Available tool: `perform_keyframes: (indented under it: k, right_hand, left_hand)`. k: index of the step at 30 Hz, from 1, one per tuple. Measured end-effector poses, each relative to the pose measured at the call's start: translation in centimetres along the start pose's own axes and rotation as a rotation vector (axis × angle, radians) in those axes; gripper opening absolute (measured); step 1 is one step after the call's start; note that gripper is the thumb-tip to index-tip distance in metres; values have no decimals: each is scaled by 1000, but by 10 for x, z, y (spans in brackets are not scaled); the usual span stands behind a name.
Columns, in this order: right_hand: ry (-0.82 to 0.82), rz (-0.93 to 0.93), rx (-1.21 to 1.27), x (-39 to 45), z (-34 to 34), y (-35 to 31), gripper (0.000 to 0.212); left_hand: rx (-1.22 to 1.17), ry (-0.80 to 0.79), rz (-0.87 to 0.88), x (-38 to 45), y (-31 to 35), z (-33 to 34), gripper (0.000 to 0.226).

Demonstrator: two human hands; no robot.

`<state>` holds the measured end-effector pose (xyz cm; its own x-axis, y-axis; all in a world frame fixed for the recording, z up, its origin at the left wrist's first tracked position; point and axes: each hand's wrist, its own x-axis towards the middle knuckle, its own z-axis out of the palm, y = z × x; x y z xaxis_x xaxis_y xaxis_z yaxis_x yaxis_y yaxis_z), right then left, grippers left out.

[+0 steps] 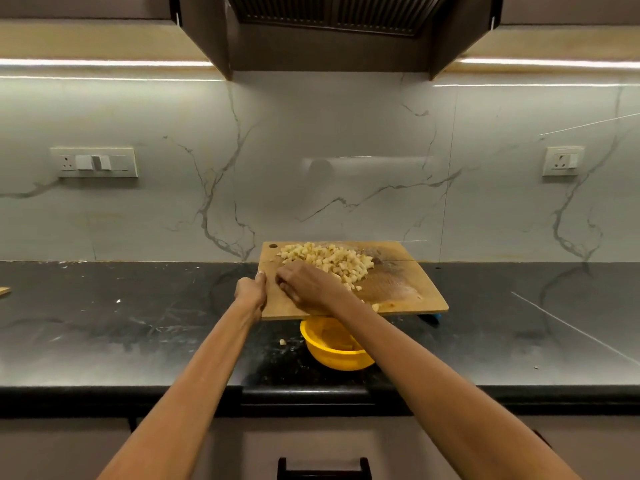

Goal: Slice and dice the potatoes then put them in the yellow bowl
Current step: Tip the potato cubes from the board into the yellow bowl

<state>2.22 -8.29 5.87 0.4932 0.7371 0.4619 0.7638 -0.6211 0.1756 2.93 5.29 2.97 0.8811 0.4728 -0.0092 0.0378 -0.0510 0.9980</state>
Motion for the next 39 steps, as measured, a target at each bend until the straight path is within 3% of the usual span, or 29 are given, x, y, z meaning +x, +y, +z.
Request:
perform_keyframes:
  k: [10,16,21,25,30,33,36,39]
  right_hand:
    - [112,-27,196,-68,1,25,8]
    - [344,187,562,-92,0,35,13]
    - [484,335,612,-104,-5,47,14]
    - [487,474,581,-114,0,55,21]
    - [454,374,620,-117,-1,39,32]
    - [504,421,690,-112,-9,42,32]
    - [484,412,504,-99,-16,46,28]
    - [342,275,404,-79,-16,42,28]
  left_hand:
    - [70,22,23,3,-8,-6,42]
    - [80,25,24,-2,-4,-9,44]
    - [106,38,33,-4,-1,-10,43]
    - [105,40,39,-4,0,-11,43]
    - [86,38,35,-5,-2,-11,41]
    - [81,32,36,-7,-1,-11,39]
    - [80,39,42,-6,-1,-10,40]
    - [81,39,40,-5,-1,-10,41]
